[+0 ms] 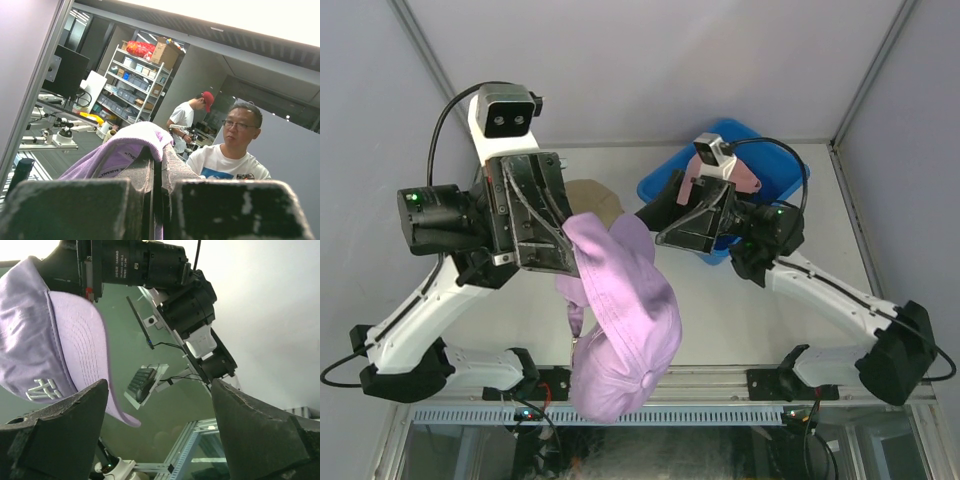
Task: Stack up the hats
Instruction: Stack the hat on the hat.
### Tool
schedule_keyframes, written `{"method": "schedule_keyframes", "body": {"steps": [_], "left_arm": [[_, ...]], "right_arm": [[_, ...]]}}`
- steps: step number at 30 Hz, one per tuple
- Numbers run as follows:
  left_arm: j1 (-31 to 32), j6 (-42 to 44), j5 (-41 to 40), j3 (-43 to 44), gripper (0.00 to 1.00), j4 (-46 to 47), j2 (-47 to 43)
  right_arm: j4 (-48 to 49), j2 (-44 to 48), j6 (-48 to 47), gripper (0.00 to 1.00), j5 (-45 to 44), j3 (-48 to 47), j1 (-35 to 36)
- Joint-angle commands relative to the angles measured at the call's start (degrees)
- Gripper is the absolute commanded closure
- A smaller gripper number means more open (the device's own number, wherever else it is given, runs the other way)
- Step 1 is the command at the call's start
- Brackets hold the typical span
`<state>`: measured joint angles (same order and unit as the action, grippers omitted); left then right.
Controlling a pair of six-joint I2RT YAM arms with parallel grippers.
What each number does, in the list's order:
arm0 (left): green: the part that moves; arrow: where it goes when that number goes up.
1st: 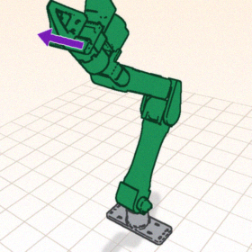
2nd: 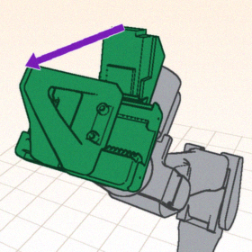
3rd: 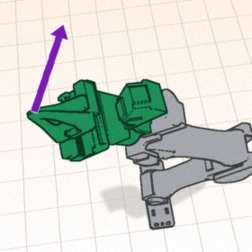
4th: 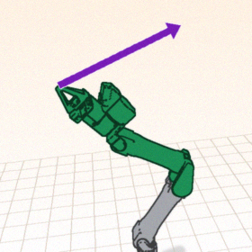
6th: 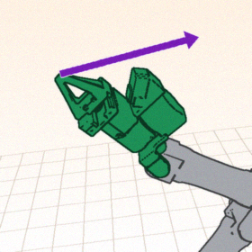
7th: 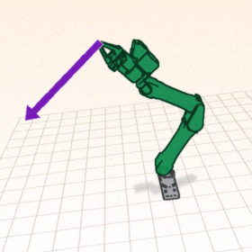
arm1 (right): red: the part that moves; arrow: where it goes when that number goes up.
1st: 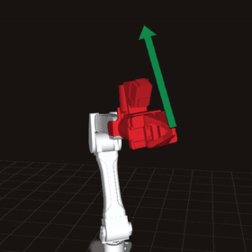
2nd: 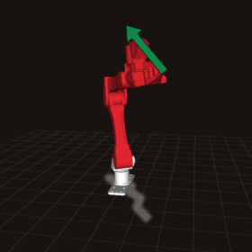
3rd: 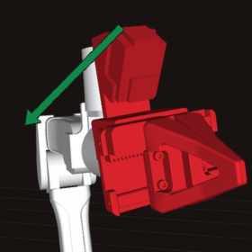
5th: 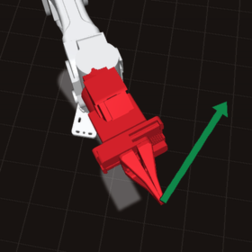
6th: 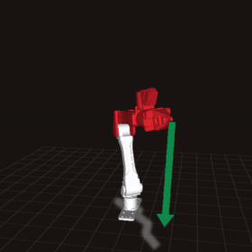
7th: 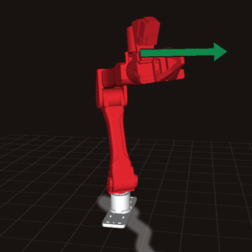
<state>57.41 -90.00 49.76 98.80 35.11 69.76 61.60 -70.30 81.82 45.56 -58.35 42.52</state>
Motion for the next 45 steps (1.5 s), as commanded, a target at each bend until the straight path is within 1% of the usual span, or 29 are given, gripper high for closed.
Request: {"method": "schedule_keyframes", "body": {"steps": [1,3,11,14,16,18,19,20,23,26,29,31,32,33,35,37,39,43,45], "left_arm": [[0.5,0.0,-2.3,2.7,1.0,2.0,0.0],[0.5,0.3,-2.5,2.9,1.0,2.0,0.0],[-0.5,0.6,-1.7,5.3,1.0,2.1,1.4],[-1.8,-1.0,-1.3,5.0,1.0,4.3,1.6],[-3.0,-2.8,-1.2,4.2,1.0,7.0,1.5],[-4.5,-4.7,-1.2,3.1,1.0,9.4,1.4],[-5.2,-5.7,-1.2,2.5,1.0,10.8,1.3],[-5.9,-6.9,-1.2,1.8,1.0,12.4,1.3],[-8.4,-11.1,-1.2,-0.5,1.0,17.1,1.1],[-12.6,-15.0,-1.8,-4.0,1.0,21.8,0.0],[-20.0,-21.6,-3.5,-10.5,1.0,29.4,-2.5],[-26.2,-26.0,-6.0,-16.3,1.0,35.8,-4.4],[-28.7,-27.7,-7.0,-19.5,0.97,37.8,-5.5],[-32.9,-29.0,-8.3,-22.8,0.93,39.2,-6.6],[-39.9,-30.9,-10.9,-29.6,0.82,41.1,-9.3],[-44.1,-31.2,-13.5,-35.5,0.73,40.5,-10.8],[-47.1,-30.0,-14.8,-39.5,0.67,38.6,-11.8],[-53.3,-26.2,-17.5,-47.4,0.64,31.3,-14.7],[-55.5,-26.4,-18.6,-50.2,0.61,30.6,-14.6]], "right_arm": [[15.9,-3.6,7.6,0.17,-1.3,-3.9,2.1],[19.9,-4.6,10.0,0.17,-1.7,-4.0,3.3],[22.7,-5.1,11.3,0.19,-3.3,-3.0,10.3],[23.4,-4.6,11.6,0.23,-4.0,-2.2,10.9],[23.3,-4.1,11.7,0.29,-4.1,-2.1,11.1],[23.2,-3.7,11.8,0.38,-4.3,-2.3,11.0],[23.2,-3.8,11.9,0.44,-4.1,-2.7,11.0],[23.1,-4.2,12.2,0.51,-3.8,-3.2,10.9],[23.0,-5.4,13.1,0.78,-3.2,-4.2,10.3],[23.3,-6.3,14.4,0.99,-2.8,-4.2,8.7],[23.3,-6.9,15.6,1.0,-2.7,-4.0,6.7],[23.3,-7.5,16.6,1.0,-2.5,-3.8,4.8],[23.3,-7.8,16.9,1.0,-2.5,-3.6,3.8],[23.4,-8.2,17.5,1.0,-2.6,-3.4,2.8],[23.7,-9.1,18.6,1.0,-2.7,-3.1,1.1],[24.0,-10.1,19.7,1.0,-2.9,-3.3,-0.4],[24.0,-11.2,20.5,1.0,-3.1,-3.5,-1.9],[23.9,-13.7,22.0,1.0,-3.6,-3.7,-5.1],[24.0,-15.1,22.4,1.0,-4.0,-3.7,-6.2]]}}
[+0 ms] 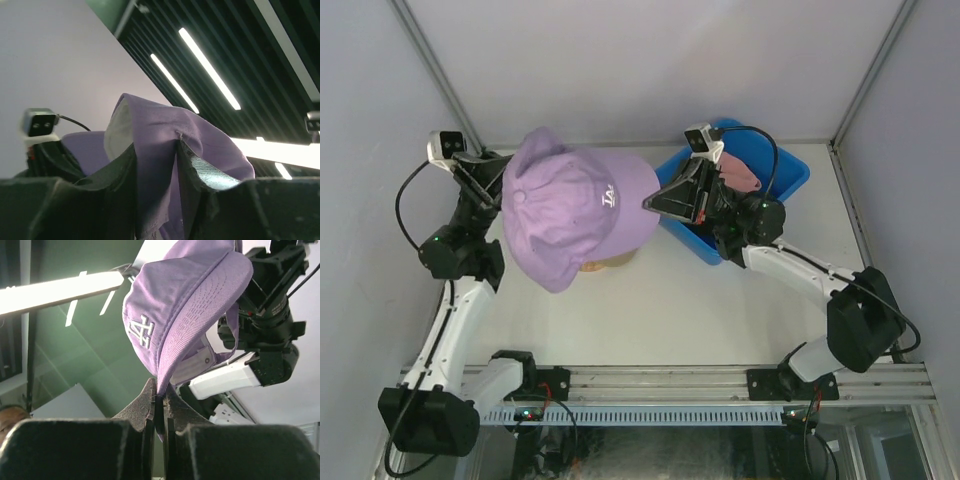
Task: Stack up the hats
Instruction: Stack the hat on the hat.
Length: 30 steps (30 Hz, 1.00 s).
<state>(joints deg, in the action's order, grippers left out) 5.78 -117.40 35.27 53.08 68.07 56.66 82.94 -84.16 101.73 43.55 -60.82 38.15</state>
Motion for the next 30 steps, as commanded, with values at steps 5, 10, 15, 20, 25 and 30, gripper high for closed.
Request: {"method": "schedule_keyframes", "body": {"steps": [5,10,15,20,25,30], "left_arm": [[-8.6,1.7,-9.5,-12.7,0.57,-4.9,-3.1],[-11.7,1.5,-13.8,-19.9,0.53,-7.0,-5.2],[-13.8,2.5,-18.5,-25.0,0.51,-11.8,-8.5],[-15.4,4.0,-17.7,-24.6,0.57,-14.9,-8.5],[-16.7,4.3,-18.1,-24.4,0.73,-15.9,-8.9],[-17.1,5.5,-18.7,-24.7,0.94,-17.7,-9.9]], "right_arm": [[2.6,-4.4,3.9,1.0,-4.3,-1.5,-4.0],[2.5,-8.2,4.9,1.0,-5.9,-3.9,-5.5],[2.5,-11.2,4.9,1.0,-6.4,-4.3,-6.4],[3.0,-13.6,4.4,1.0,-5.8,-2.9,-6.5],[3.2,-15.3,3.5,1.0,-4.8,-0.7,-7.2],[3.4,-17.0,2.4,1.0,-4.4,2.6,-8.1]]}}
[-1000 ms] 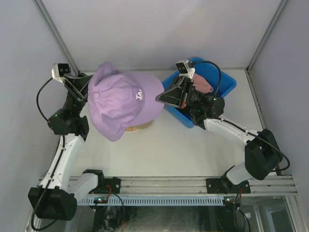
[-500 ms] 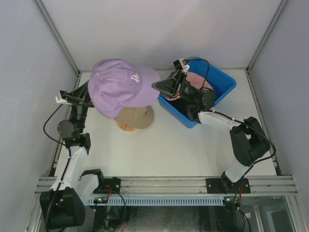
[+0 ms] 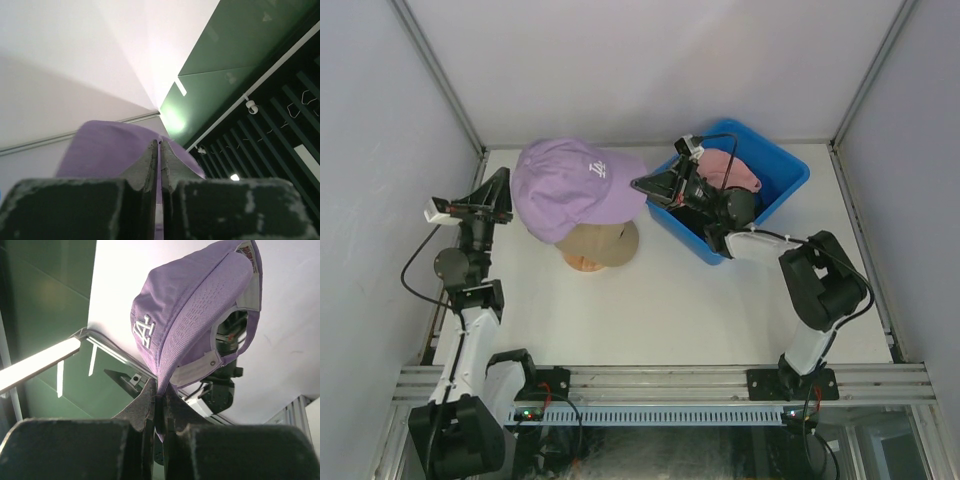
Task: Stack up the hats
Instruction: Stack the hat on the hat.
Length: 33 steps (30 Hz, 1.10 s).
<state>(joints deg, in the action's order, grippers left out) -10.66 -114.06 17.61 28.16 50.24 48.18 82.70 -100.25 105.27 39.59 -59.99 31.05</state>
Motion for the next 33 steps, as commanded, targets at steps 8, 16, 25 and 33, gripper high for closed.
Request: {"method": "schedule_keyframes", "body": {"steps": [8,16,25,33], "left_arm": [[-0.7,2.4,-0.8,0.2,1.0,0.0,-1.3],[-0.9,5.9,-0.5,-0.1,0.82,-7.2,-5.2],[-2.4,15.4,3.0,4.5,0.75,-21.7,-7.3],[-2.3,23.4,4.4,7.9,0.73,-31.9,-7.5]], "right_arm": [[3.8,-4.0,-2.0,1.0,-0.2,3.8,-2.0],[3.9,-6.4,-1.3,1.0,-0.4,1.7,-1.4],[4.0,-7.0,-3.7,1.0,-2.2,6.8,-1.6],[4.0,-8.5,-5.5,1.0,-3.1,8.9,-1.8]]}}
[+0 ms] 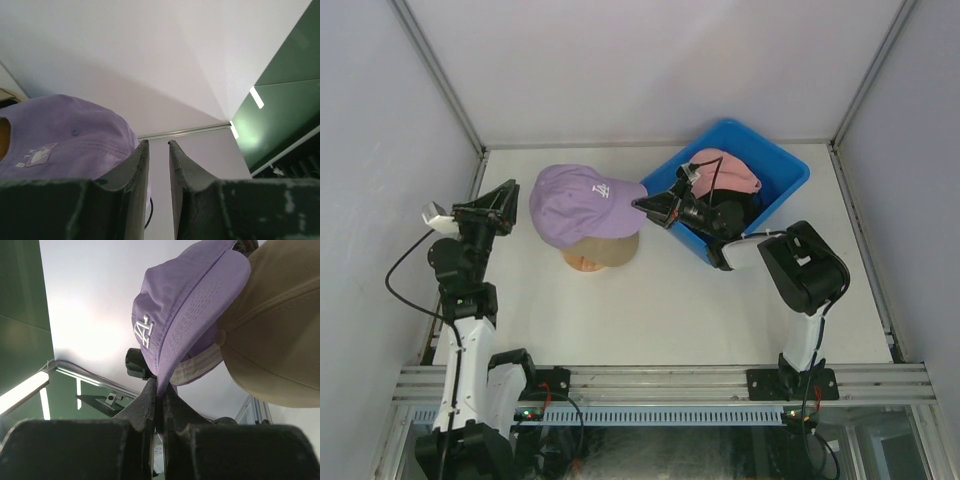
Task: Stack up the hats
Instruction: Stack the hat on the hat.
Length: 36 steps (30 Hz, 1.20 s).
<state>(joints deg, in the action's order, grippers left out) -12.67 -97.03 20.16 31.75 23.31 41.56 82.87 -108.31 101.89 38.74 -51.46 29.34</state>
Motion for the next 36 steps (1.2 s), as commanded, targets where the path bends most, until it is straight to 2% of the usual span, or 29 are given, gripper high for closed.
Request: {"method": "schedule_keyframes", "body": {"steps": [1,11,36], "left_arm": [[-0.3,7.1,2.0,4.7,0.73,-6.0,-0.9],[-0.4,12.7,3.5,7.3,0.72,-11.8,0.9],[2.2,15.4,3.9,9.1,0.69,-12.2,5.6]], "right_arm": [[3.9,-0.6,-2.2,1.0,-2.4,0.5,-0.1],[3.9,-2.5,-3.4,1.0,-3.3,2.7,-0.9],[3.8,-4.0,-7.1,0.98,-4.5,10.6,-1.0]]}}
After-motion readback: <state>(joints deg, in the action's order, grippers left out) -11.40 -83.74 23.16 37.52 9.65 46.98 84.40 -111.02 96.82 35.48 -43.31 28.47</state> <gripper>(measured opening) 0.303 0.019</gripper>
